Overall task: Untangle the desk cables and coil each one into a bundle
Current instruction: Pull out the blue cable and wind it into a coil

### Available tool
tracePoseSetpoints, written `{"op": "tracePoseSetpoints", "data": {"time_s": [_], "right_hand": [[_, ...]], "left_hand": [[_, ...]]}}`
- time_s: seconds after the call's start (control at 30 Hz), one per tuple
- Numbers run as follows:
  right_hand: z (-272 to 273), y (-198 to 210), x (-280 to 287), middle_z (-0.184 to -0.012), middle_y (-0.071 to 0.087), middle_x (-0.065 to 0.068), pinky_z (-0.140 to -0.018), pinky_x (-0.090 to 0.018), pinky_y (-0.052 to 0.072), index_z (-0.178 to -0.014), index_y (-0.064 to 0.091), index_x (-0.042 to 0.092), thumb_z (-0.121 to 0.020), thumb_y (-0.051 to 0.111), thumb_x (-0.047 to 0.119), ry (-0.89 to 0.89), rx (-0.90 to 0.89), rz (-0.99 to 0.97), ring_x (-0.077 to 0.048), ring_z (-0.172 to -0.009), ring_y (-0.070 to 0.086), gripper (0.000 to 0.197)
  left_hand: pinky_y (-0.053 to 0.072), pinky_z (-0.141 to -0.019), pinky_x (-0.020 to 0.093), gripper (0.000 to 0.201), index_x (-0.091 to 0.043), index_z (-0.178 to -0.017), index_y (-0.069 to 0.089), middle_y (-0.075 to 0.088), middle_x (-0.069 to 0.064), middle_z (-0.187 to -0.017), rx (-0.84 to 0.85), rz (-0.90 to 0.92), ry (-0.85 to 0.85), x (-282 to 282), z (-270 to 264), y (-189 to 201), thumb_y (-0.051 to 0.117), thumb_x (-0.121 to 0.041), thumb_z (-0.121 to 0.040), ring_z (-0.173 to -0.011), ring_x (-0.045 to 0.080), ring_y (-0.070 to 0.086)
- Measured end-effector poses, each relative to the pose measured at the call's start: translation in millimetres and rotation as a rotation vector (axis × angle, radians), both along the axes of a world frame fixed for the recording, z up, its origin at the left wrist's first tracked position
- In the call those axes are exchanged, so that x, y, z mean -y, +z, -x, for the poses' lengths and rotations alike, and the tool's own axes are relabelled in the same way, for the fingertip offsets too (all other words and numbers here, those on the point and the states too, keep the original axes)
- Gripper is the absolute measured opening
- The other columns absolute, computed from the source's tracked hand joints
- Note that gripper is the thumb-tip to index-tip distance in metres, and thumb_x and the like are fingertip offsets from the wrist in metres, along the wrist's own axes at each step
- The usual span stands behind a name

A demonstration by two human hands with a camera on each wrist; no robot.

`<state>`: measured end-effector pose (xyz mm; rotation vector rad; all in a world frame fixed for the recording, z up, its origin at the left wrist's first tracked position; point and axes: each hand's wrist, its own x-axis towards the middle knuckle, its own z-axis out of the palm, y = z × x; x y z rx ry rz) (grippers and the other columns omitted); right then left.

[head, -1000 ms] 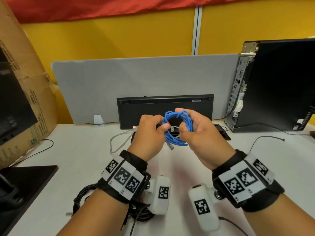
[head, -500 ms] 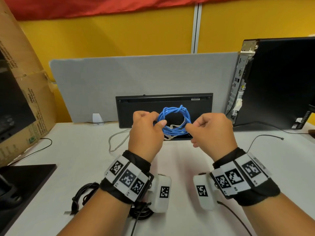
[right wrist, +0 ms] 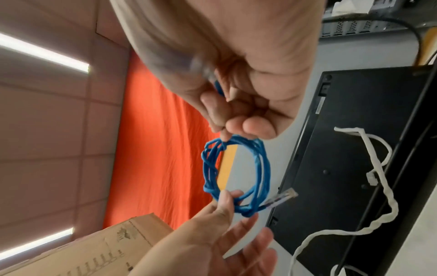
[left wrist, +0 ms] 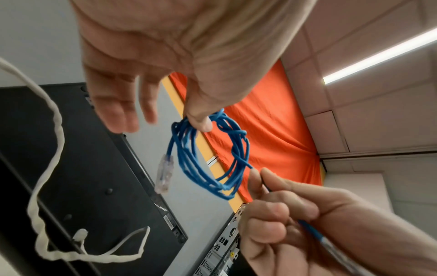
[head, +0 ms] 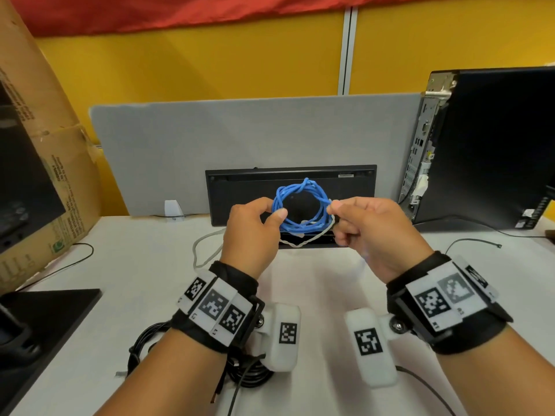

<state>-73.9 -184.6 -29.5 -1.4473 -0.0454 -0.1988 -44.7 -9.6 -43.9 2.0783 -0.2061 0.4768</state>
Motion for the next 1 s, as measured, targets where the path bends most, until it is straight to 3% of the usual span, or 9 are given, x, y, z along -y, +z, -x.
{"op": "tracePoseSetpoints", "data": {"time_s": [0.1,0.2,0.3,0.4,0.47,0.6,0.73,0.83,1.0], "right_hand": [[2.5,3.2,5.1,-0.048,0.045,0.004,-0.053,-0.024,0.037,-0.085,0.073,0.006,-0.094,0.056,0.007,0.0,0.041,0.108,-0.012,-0.049,0.041,0.02],[4.8,5.6,11.7,-0.063,0.063,0.014,-0.056,-0.007,0.039,-0.085,0.076,0.022,-0.091,0.063,0.012,-0.131,0.245,0.607,0.0,-0.056,0.05,0.017],[2.1,2.2,14.9,-0.074,0.056,0.01,-0.061,-0.011,0.036,-0.083,0.074,0.019,-0.088,0.067,0.012,-0.255,0.413,0.954,-0.003,-0.061,0.046,0.011],[-2.2,-4.3,12.7,-0.076,0.058,0.003,-0.066,-0.024,0.043,-0.082,0.072,0.015,-0.087,0.067,0.012,-0.246,0.398,1.12,-0.003,-0.062,0.046,0.008],[-3.9,-7.0,13.1,-0.072,0.061,0.004,-0.066,-0.022,0.046,-0.081,0.072,0.016,-0.086,0.067,0.012,-0.214,0.355,1.144,-0.002,-0.061,0.052,0.008],[-8.7,-10.7,20.6,-0.06,0.071,0.001,-0.068,-0.026,0.057,-0.071,0.073,0.017,-0.082,0.073,0.012,-0.176,0.213,0.984,-0.012,-0.06,0.069,0.013],[-11.7,-17.5,16.6,-0.066,0.074,-0.008,-0.069,-0.029,0.061,-0.069,0.076,0.009,-0.076,0.077,-0.002,-0.173,0.144,0.349,-0.02,-0.065,0.074,0.013],[-11.2,-22.0,5.1,-0.073,0.075,-0.014,-0.068,-0.027,0.059,-0.073,0.077,0.006,-0.077,0.074,-0.004,-0.168,0.175,0.001,-0.028,-0.074,0.074,0.01],[-3.9,-21.4,-10.2,-0.083,0.074,-0.019,-0.071,-0.028,0.058,-0.079,0.078,0.004,-0.082,0.068,-0.002,-0.039,0.168,-0.226,-0.031,-0.082,0.074,0.012]], "left_hand": [[0.056,-0.075,0.05,0.024,-0.003,-0.086,0.065,0.066,0.018,-0.079,-0.003,0.083,0.022,-3.2,-2.4,0.7,0.058,-0.024,-0.094,-0.078,0.034,0.064],[0.057,-0.075,0.052,0.024,-0.001,-0.084,0.065,0.067,0.022,-0.079,-0.013,0.144,0.027,-5.0,-2.8,2.3,0.06,-0.022,-0.094,-0.077,0.037,0.067],[0.059,-0.072,0.05,0.025,0.001,-0.084,0.063,0.068,0.022,-0.08,-0.043,0.157,0.021,-0.9,-1.2,1.4,0.06,-0.023,-0.094,-0.073,0.033,0.07],[0.06,-0.057,0.029,0.023,0.001,-0.082,0.062,0.069,0.018,-0.077,-0.091,0.215,-0.012,3.1,0.8,-0.2,0.059,-0.018,-0.095,-0.059,0.017,0.071],[0.055,-0.052,0.02,0.023,0.003,-0.084,0.063,0.069,0.016,-0.077,-0.128,0.271,-0.036,3.7,2.2,0.6,0.058,-0.015,-0.096,-0.057,0.015,0.071],[0.055,-0.052,0.018,0.02,-0.007,-0.08,0.066,0.068,0.012,-0.073,-0.173,0.417,-0.08,1.9,5.0,6.6,0.056,-0.012,-0.096,-0.057,0.012,0.07],[0.057,-0.055,0.02,0.021,-0.006,-0.077,0.068,0.07,0.006,-0.066,-0.265,0.529,-0.201,5.0,10.5,9.8,0.058,-0.01,-0.095,-0.059,0.017,0.071],[0.056,-0.057,0.02,0.019,-0.004,-0.079,0.07,0.073,0.008,-0.068,-0.298,0.58,-0.265,8.4,14.1,9.0,0.06,-0.01,-0.094,-0.064,0.02,0.073],[0.058,-0.06,0.023,0.014,-0.005,-0.084,0.073,0.075,0.011,-0.076,-0.305,0.613,-0.282,12.4,17.7,7.0,0.064,-0.013,-0.091,-0.073,0.022,0.074]]}}
